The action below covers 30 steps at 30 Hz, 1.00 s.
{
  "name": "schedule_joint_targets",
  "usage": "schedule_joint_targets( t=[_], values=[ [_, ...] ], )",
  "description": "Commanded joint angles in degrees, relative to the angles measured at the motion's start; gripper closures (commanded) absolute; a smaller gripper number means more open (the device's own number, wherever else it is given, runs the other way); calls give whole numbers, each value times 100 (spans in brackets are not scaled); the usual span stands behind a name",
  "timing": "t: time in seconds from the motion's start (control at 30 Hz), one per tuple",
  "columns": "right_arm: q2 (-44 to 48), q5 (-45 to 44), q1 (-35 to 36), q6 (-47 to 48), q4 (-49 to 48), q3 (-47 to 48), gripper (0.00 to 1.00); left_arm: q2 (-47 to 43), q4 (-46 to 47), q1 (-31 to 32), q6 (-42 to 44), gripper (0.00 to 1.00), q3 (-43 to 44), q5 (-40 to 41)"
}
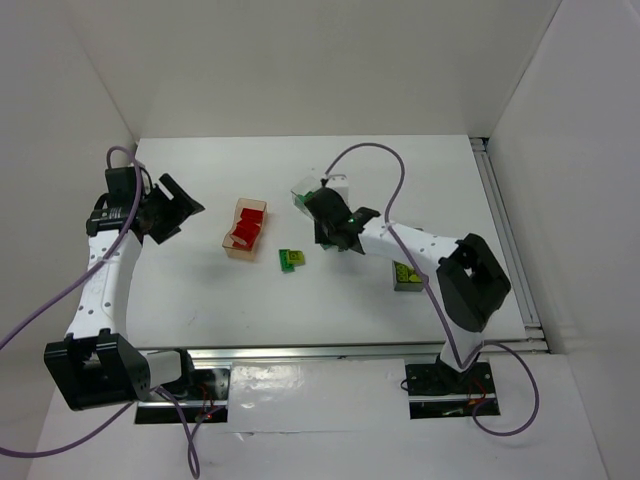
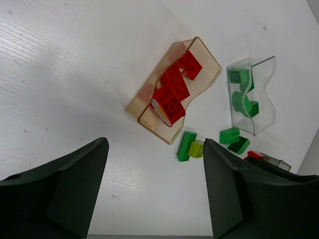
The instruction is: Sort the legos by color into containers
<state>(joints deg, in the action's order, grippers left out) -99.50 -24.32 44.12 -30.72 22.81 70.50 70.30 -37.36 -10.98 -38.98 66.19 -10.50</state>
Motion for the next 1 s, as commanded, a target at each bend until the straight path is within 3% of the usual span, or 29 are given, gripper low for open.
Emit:
schedule_joint_targets(
  t=[0.0, 0.3, 0.47, 0.6, 0.67, 0.8, 0.9, 0.97],
  values=[
    [-446, 155, 115, 277, -513, 806, 61, -192, -8, 17, 101, 15, 78, 382],
    [-1958, 507, 457, 637, -839, 2907, 61, -315, -69, -88, 40, 15, 131, 611],
    [-2827, 717, 510, 690, -542, 4284, 61, -368, -69, -88, 40, 15, 183, 664],
    [-3294, 884, 563, 752, -566, 4761, 61, -368, -69, -88, 40, 15, 70, 611],
    [-3513, 1007, 563, 804, -620, 4920, 52, -368, -69, -88, 40, 15, 8, 611],
    [-3989, 790, 615, 857, 188, 5948, 12, -368, -69, -88, 93, 15, 8, 558],
    [-3245, 516, 616, 857, -380, 4995, 9, -421, -69, -88, 93, 15, 8, 558],
    [-2343, 279, 616, 805, -811, 3677, 11, -421, -69, -88, 93, 15, 8, 558]
  ],
)
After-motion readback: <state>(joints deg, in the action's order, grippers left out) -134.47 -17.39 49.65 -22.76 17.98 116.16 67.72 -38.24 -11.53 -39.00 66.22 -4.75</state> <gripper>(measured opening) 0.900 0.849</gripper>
